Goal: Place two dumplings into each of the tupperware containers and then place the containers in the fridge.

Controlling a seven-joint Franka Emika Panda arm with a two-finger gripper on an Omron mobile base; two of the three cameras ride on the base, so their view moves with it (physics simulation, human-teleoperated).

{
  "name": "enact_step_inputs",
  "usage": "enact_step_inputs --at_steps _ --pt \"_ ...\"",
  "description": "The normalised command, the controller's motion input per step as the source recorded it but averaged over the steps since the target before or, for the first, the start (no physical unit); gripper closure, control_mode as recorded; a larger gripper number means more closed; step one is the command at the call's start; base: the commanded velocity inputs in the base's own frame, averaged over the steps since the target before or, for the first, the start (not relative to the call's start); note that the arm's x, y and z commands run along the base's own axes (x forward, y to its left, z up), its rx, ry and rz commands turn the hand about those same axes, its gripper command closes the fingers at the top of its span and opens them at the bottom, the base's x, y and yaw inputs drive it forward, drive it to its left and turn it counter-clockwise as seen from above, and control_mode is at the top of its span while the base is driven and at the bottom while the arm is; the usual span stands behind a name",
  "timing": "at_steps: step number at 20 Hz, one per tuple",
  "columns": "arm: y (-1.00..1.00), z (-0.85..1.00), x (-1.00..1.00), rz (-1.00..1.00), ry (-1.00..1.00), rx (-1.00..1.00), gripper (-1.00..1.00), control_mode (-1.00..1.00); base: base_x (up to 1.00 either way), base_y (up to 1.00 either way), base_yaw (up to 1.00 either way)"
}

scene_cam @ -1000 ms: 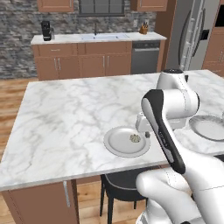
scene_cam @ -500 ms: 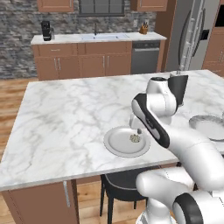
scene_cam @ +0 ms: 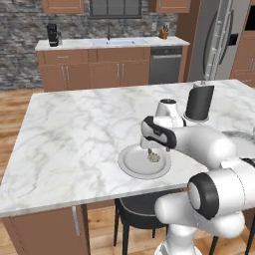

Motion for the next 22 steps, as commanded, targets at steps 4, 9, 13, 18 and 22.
enact_step_inputs --at_steps 4,9,13,18,22 --pt "0.0 -0.7 0.8 0.0 0.02 0.0 -1.0 -1.0 0.0 0.0 0.0" --pt "0.0 -0.7 0.74 0.0 0.01 0.0 -1.0 -1.0 0.0 0.0 0.0" --pt "0.0 -0.57 0.56 0.0 0.0 0.0 -1.0 -1.0 0.0 0.0 0.0" --pt "0.0 -0.11 0.06 0.0 0.02 0.0 -1.0 -1.0 0.0 0.0 0.0" --pt "0.0 -0.02 -0.07 0.0 0.0 0.0 -1.0 -1.0 0.0 0.0 0.0"
